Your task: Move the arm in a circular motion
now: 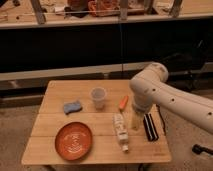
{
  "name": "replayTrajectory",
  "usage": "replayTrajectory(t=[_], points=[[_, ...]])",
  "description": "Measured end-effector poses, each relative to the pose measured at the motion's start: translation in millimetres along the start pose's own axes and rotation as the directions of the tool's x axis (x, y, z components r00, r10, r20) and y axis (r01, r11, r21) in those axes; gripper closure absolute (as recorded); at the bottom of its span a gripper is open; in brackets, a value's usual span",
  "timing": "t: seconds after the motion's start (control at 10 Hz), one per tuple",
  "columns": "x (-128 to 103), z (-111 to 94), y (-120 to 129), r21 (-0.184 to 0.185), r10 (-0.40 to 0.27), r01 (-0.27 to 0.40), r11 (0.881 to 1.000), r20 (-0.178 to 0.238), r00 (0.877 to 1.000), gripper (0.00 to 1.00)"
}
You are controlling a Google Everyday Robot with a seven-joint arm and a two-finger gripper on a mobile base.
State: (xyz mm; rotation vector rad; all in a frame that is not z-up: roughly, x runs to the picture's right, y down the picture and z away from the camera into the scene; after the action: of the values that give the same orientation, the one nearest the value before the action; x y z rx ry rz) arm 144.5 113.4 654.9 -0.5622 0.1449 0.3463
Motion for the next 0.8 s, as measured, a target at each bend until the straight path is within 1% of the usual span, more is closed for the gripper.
replayTrajectory(t=[0.1,0.3,0.4,0.6,0.8], points=[[-17,-3,7,-0.006,-0.024,0.024,1.000,0.014,1.000,0.20],[-49,-8,13,-0.003,-0.081,0.081,0.997,0.039,0.996,0.20],[-57,-10,12,-0.001,-0.104,0.104,0.995,0.047,0.993,0.20],[-70,-10,5,0.013,-0.160,0.159,0.987,0.074,0.984,0.20],[-85,-3,-11,0.032,-0.211,0.208,0.978,0.103,0.972,0.20]])
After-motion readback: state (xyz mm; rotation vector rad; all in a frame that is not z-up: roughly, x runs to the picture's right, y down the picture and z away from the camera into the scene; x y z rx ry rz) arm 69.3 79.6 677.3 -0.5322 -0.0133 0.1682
